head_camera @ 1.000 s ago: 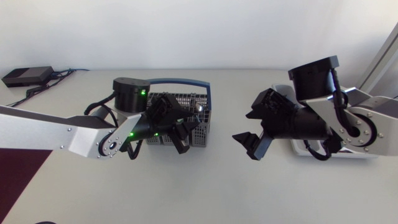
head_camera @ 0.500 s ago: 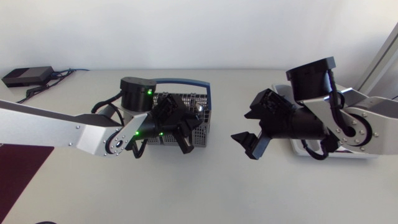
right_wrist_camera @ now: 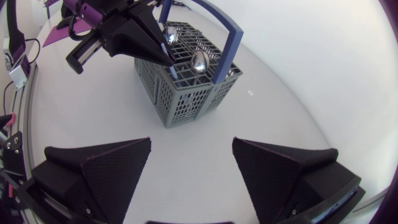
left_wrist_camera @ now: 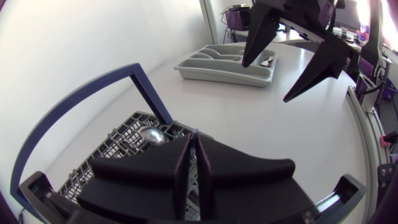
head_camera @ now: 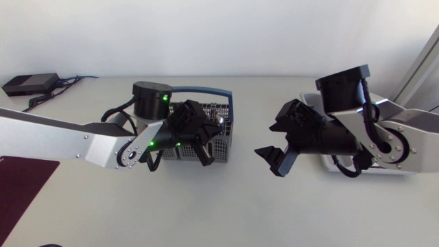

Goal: Transfer all utensils from the basket to the drawer tray.

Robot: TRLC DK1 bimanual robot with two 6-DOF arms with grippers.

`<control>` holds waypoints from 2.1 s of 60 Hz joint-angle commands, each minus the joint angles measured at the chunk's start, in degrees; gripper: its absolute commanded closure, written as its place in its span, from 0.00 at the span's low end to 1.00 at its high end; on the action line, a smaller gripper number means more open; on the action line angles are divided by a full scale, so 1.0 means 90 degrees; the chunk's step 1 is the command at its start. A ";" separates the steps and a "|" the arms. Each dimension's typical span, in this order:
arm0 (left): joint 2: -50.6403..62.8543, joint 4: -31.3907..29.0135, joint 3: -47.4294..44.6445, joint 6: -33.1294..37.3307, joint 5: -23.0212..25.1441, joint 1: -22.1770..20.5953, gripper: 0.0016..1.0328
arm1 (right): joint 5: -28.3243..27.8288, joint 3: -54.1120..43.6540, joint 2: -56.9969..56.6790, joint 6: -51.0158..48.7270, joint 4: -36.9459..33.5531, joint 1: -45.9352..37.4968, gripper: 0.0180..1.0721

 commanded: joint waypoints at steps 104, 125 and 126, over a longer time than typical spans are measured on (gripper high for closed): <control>-0.1625 -0.5143 0.2608 -0.2169 0.2632 0.0056 0.97 | -0.1971 0.0753 -0.1214 0.0958 -0.1320 0.0013 0.20; -0.1371 -0.5006 0.2667 -0.2413 0.2759 -0.0081 0.97 | -0.2088 0.0705 -0.1018 0.1134 -0.1271 0.0394 0.44; -0.1371 -0.4987 0.2667 -0.2413 0.2759 -0.0081 0.97 | -0.2088 0.0705 -0.1009 0.1153 -0.1271 0.0413 0.44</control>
